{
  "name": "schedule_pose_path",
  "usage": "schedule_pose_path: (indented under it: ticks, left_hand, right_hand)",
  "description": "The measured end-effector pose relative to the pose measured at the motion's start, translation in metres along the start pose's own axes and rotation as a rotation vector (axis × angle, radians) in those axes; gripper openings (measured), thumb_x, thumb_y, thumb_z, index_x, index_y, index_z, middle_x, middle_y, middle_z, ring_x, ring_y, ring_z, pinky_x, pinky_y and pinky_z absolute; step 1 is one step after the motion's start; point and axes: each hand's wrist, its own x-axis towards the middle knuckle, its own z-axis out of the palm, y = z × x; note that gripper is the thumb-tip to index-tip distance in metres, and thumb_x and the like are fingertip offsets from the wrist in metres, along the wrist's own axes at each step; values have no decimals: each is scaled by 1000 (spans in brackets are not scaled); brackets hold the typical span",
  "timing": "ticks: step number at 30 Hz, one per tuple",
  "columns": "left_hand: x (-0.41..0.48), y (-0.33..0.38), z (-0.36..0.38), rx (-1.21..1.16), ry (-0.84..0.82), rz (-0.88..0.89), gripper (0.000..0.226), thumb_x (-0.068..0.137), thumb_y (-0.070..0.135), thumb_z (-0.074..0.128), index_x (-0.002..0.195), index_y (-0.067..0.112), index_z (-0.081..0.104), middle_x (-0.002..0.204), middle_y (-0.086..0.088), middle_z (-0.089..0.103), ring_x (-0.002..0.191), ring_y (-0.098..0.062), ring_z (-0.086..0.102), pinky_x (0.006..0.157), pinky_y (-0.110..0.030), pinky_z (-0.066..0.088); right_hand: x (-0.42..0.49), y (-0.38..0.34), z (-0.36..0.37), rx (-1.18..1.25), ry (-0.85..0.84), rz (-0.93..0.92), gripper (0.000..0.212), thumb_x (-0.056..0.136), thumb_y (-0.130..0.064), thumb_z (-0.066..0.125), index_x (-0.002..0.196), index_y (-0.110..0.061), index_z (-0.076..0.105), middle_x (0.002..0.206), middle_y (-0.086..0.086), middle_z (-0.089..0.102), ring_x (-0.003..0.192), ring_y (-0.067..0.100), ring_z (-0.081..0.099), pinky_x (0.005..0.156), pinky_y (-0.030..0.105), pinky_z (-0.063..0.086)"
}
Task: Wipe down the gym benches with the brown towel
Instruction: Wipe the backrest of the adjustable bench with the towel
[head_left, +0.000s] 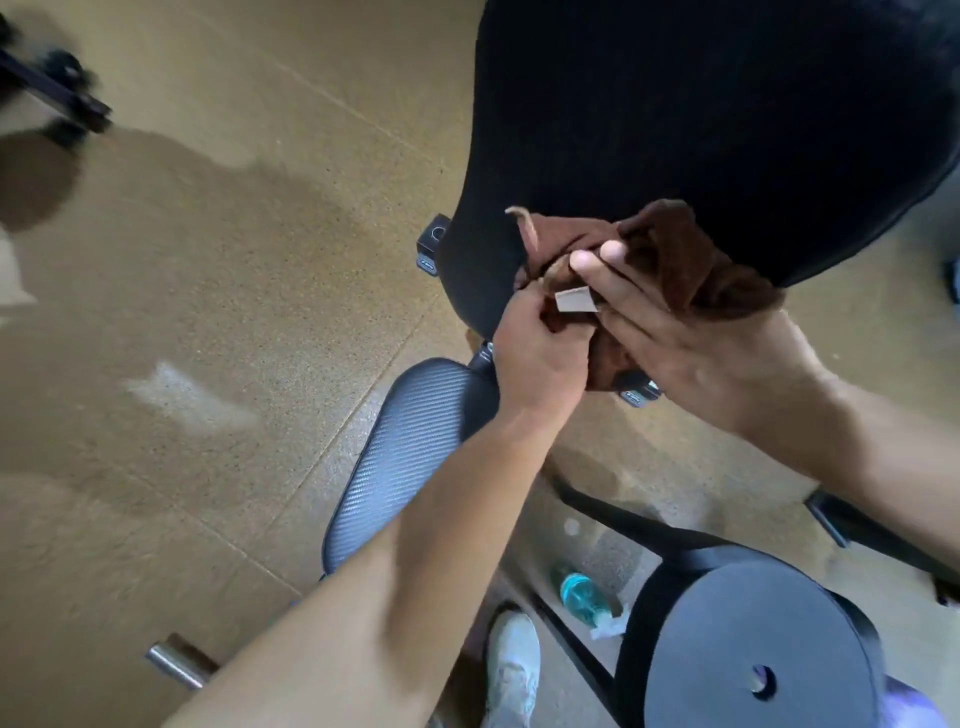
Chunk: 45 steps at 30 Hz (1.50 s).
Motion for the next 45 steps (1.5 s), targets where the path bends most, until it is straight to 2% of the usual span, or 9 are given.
schedule_pose_path:
  ticks: [7,12,15,20,23,28,34,39,45]
  left_hand:
    - [2,129,-22,70,227,390,43,75,-2,49,117,8,55,120,-8,47,113,-26,47,103,-45,42]
    - [5,170,-33,393,133,698,64,73,-8,49,137,-3,45,146,-24,33,138,-38,33,115,-48,32]
    - [40,180,-56,531,0,836,57,84,8,49,141,1,45,149,-17,40,141,-31,35,118,-43,28]
    - [73,204,-74,206,-90,329,23,100,36,39,107,33,61,98,13,69,87,2,60,79,-21,44]
    - [74,208,-68,116,-29,158,27,96,41,38,96,31,63,90,10,70,86,-8,63,78,-30,45]
    - [55,223,-44,678,-2,664,41,93,32,37,125,28,62,130,9,61,122,-15,52,104,-35,40]
    - [34,218,-17,970,-91,1070,41,94,38,45,124,20,66,131,4,65,129,-22,53,112,-43,31]
    - [59,211,-51,548,-48,746,40,94,32,42,130,26,58,136,9,56,130,-12,47,109,-26,30]
    - [68,205,-59,43,-17,326,29,98,31,41,113,39,64,114,17,68,109,-2,59,101,-35,45]
  right_hand:
    - [33,67,-93,196,365,468,43,104,-12,36,146,-10,42,162,14,28,148,37,29,113,52,38]
    - [30,100,-121,421,219,629,62,102,-37,37,157,-11,24,155,24,35,143,43,32,112,50,34]
    - [49,117,-136,577,221,717,63,98,-44,43,151,-9,36,145,17,45,130,37,46,104,45,42]
    - [107,166,-148,975,18,612,61,98,-65,27,144,-26,38,141,7,46,116,34,56,89,45,46]
    - [119,169,-146,1038,-3,619,56,99,-61,23,141,-28,41,140,5,49,117,35,56,90,46,44]
    - [52,142,-130,938,187,852,46,102,-53,26,142,-33,35,128,-1,53,108,28,59,77,41,41]
    - [2,114,-116,1330,338,1098,48,96,-42,35,143,-32,40,134,-4,48,117,16,50,92,31,37]
    - [62,129,-140,740,159,917,56,99,-46,25,144,-17,43,126,10,55,92,35,60,66,39,46]
    - [110,151,-152,926,31,824,44,100,-47,25,138,-31,38,128,2,49,92,27,54,72,38,35]
